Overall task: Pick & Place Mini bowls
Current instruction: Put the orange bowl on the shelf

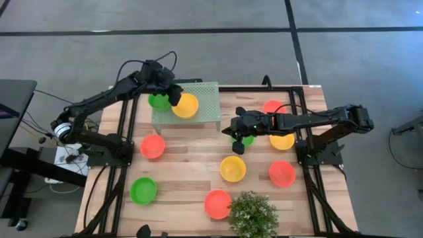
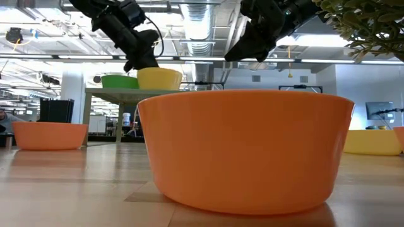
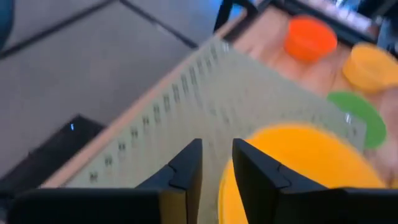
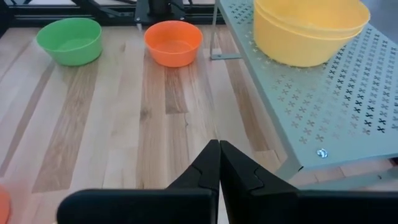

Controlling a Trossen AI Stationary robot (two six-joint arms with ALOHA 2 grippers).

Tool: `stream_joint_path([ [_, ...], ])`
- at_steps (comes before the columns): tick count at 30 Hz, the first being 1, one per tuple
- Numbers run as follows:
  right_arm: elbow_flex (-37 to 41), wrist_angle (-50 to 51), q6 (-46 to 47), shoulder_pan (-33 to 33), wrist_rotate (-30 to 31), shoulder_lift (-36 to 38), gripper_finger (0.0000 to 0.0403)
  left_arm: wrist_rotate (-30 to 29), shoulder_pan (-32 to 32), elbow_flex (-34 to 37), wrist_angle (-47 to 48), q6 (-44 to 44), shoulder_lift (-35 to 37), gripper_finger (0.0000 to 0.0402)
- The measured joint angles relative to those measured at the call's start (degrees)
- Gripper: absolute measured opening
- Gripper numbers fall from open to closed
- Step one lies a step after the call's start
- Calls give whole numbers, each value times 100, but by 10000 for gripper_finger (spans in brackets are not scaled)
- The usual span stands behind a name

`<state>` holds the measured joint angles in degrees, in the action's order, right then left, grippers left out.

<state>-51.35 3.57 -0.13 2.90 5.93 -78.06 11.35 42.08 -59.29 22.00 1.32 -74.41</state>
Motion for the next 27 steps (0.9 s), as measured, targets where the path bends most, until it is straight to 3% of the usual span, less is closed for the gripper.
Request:
stream_joint_path([
  [6, 0, -118, 5, 161, 10, 0, 0, 218, -267, 0, -61, -2, 450, 92],
  [14, 0, -346, 16, -14, -9, 0, 32, 205, -1435, -2, 516, 278, 1793, 92],
  [19, 0, -471, -41, -188, -4, 0, 75, -467, -2440, 29, 1779, -105, 2377, 92],
  [22, 1, -606, -40, -219, -4, 0, 90, -996, -3111, 370, 2034, -566, 2600, 92],
  [27, 2, -595, -38, -208, 9, -2, 95, -1114, -4166, 1107, 2093, -1491, 2712, 92],
])
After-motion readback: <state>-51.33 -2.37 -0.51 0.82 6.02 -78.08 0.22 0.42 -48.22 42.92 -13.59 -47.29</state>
